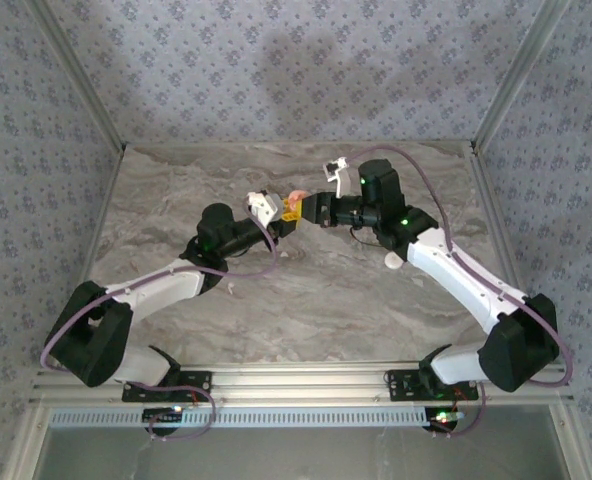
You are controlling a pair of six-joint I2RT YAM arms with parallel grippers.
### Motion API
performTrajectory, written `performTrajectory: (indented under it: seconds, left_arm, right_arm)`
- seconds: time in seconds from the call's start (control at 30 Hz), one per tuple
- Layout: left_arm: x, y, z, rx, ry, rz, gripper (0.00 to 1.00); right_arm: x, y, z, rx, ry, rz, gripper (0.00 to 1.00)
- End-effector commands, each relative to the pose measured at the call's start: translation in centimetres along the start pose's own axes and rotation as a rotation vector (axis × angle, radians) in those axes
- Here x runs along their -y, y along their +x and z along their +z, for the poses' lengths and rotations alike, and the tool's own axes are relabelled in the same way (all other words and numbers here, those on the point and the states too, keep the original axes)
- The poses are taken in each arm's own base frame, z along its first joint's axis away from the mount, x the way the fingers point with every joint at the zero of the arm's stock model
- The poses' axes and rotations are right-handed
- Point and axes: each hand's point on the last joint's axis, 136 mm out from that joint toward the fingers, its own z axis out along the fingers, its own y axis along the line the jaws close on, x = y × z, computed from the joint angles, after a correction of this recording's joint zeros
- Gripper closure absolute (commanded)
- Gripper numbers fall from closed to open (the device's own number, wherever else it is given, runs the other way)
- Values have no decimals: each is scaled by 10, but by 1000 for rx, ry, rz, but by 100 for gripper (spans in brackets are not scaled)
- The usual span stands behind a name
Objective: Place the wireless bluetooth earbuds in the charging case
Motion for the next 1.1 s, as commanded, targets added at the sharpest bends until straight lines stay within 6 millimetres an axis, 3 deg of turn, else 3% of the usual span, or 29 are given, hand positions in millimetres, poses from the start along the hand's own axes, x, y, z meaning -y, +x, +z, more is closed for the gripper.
performTrajectory:
  seconds: [0.0, 0.3, 0.53, 0.6, 0.73, 0.8, 1.07]
  left_arm:
    - [3, -25, -3, 54, 6, 37, 88]
    - [13, -22, -5, 36, 63, 45, 88]
    - [24, -20, -7, -5, 128, 79, 88]
    - [28, -20, -8, -15, 149, 84, 88]
    - [34, -18, -11, -38, 185, 98, 88]
    - [37, -18, -13, -46, 199, 108, 88]
    - [45, -20, -20, -58, 229, 140, 87]
  right_arm:
    - [-22, -19, -4, 34, -44, -34, 78]
    - [-20, -25, -36, 57, 45, -174, 66]
    - [-20, -28, -68, 72, 118, -509, 55]
    - [-21, -23, -70, 42, 116, -631, 48]
    - [-34, 5, -70, -40, -20, -1014, 49]
    - [-32, 7, -69, -33, -23, -1111, 44]
    - [-21, 28, -54, -200, -158, -1167, 28]
